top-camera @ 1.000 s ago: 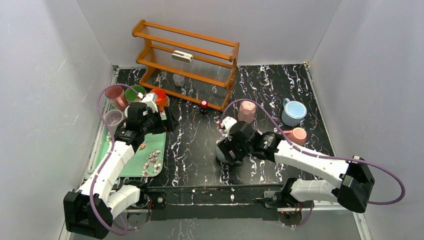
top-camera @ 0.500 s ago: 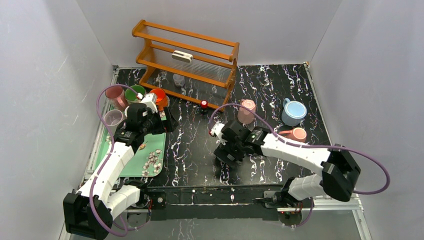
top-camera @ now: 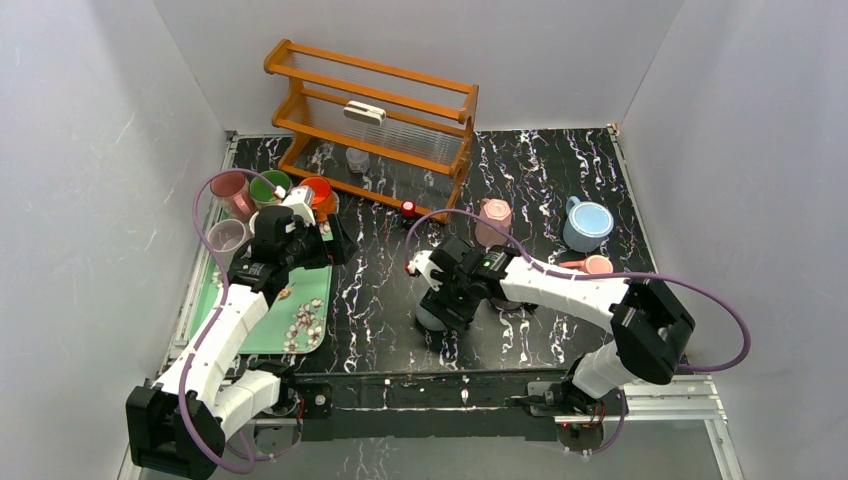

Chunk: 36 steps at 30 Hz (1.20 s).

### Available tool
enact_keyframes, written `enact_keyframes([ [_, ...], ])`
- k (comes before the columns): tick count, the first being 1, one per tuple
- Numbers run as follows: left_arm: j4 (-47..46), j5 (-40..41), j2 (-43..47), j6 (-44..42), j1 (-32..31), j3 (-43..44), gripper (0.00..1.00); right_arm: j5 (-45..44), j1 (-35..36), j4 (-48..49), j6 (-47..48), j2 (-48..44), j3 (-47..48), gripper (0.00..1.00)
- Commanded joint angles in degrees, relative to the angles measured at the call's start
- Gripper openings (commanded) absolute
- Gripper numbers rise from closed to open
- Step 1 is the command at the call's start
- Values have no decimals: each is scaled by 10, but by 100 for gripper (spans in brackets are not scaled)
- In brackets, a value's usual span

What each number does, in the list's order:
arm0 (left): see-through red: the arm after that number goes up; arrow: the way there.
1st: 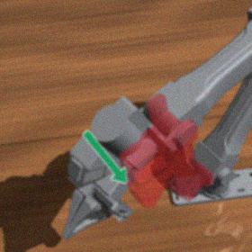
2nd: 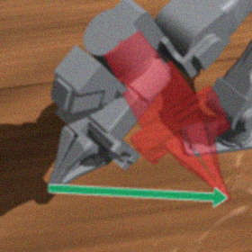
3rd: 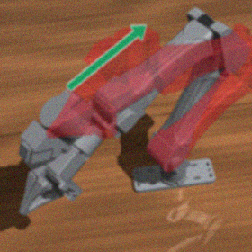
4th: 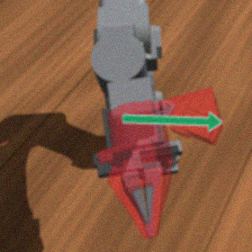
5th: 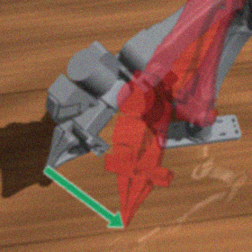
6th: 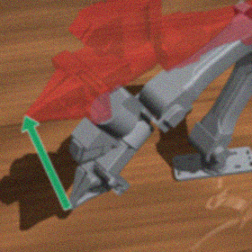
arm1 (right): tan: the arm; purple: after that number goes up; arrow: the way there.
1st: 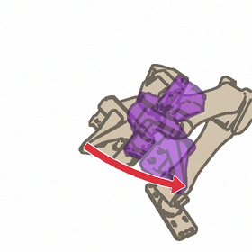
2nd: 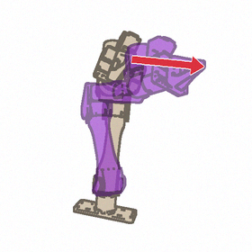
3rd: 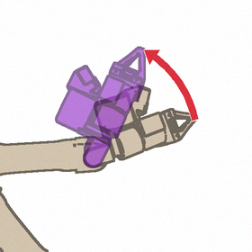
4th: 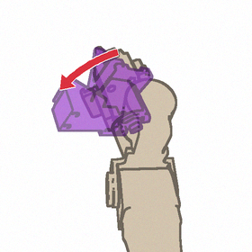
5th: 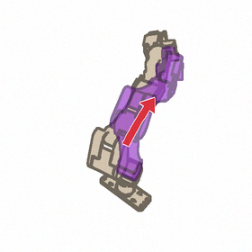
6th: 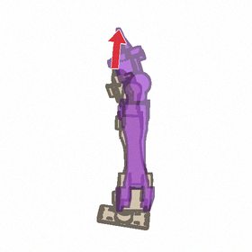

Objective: Turn the mug right side up
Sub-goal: Turn over the cup at the corner of the board.

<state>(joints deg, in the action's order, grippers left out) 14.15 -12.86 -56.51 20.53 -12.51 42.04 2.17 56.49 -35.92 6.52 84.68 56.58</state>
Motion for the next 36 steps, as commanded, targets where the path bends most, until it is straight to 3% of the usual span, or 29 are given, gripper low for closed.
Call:
enact_keyframes([
  [1,8,3,16,-9,-2,1,96,28,1,48,9,-1,4,67],
  [5,10,0,17,-8,-2,-1,96,27,2,67,10,-2,-7,48],
  [13,9,4,34,-7,-2,-3,96,39,2,127,10,-5,-45,48],
  [32,5,-1,19,-7,-2,0,96,10,2,168,21,-14,-58,41],
  [36,-1,-12,8,-2,-2,-1,96,12,2,175,22,-4,-59,28],
])
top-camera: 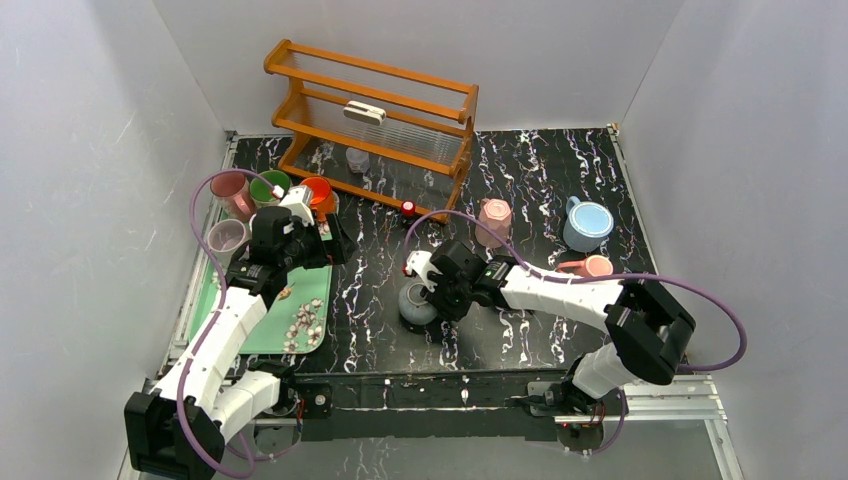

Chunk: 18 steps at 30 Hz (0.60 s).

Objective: Turn the mug right side up
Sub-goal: Turn over the cup at the corner of the board.

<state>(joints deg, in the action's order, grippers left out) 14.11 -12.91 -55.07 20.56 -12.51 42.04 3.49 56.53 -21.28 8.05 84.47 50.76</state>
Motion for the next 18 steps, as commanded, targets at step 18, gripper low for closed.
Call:
enact_keyframes([
  [18,11,-78,-15,51,-2,28,94,-49,2,174,-140,-85,-27,1],
])
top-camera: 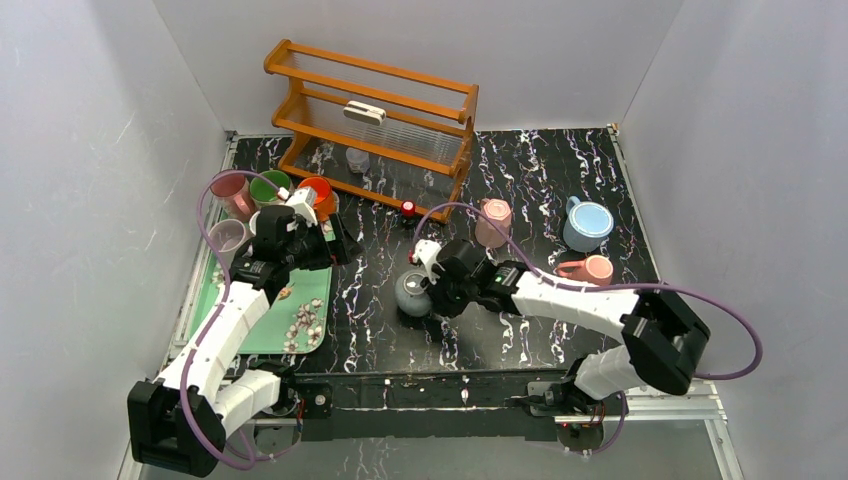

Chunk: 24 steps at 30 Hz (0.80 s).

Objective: Turn the mug right side up
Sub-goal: Turn over the cup at the corner of the board.

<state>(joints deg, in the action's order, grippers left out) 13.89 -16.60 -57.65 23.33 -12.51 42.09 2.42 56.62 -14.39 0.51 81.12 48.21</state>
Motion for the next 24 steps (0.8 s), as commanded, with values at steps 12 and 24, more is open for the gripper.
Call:
enact_keyframes([
  [12,-34,-147,37,77,-2,31,93,-108,0,264,-188,-147,-75,1],
  [24,-230,-289,93,234,-2,-19,90,-155,1,418,-296,-239,-80,1],
])
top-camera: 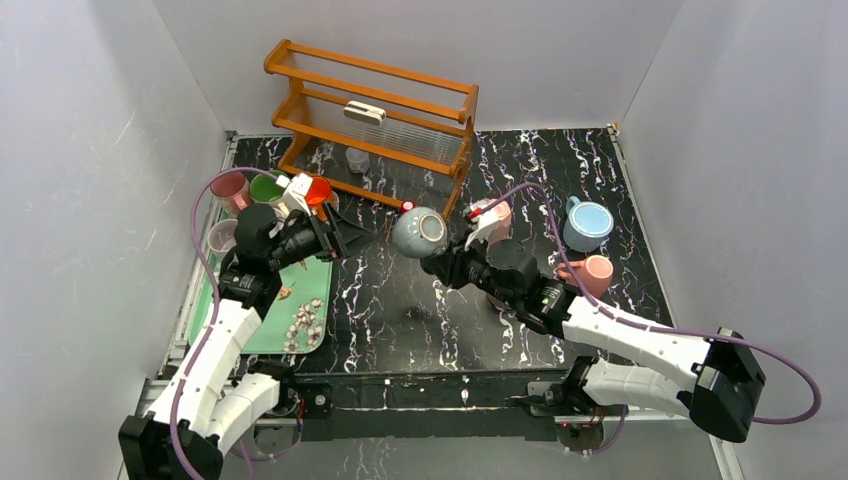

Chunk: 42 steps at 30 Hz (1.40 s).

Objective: Turn the mug right side up
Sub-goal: Turn over the cup at the corner of the board.

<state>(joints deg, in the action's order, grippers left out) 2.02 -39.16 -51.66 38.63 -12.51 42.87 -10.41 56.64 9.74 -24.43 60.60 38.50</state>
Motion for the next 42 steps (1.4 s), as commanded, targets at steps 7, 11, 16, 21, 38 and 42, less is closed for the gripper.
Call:
enact_keyframes([
  [7,-336,-113,34,254,-2,-86,86,-10,0,253,-82,-28,44,1],
  [11,-347,-123,38,256,-4,-80,86,27,0,289,-102,-26,62,1],
  [16,-362,-126,52,271,-11,-78,86,58,0,331,-133,-18,73,1],
  [21,-366,-133,54,276,-15,-69,86,66,0,355,-136,-6,86,1],
  [38,-450,-136,56,310,-64,-49,80,202,0,463,-206,28,124,1],
  [42,-466,-143,52,308,-81,-47,76,234,0,486,-227,41,132,1],
])
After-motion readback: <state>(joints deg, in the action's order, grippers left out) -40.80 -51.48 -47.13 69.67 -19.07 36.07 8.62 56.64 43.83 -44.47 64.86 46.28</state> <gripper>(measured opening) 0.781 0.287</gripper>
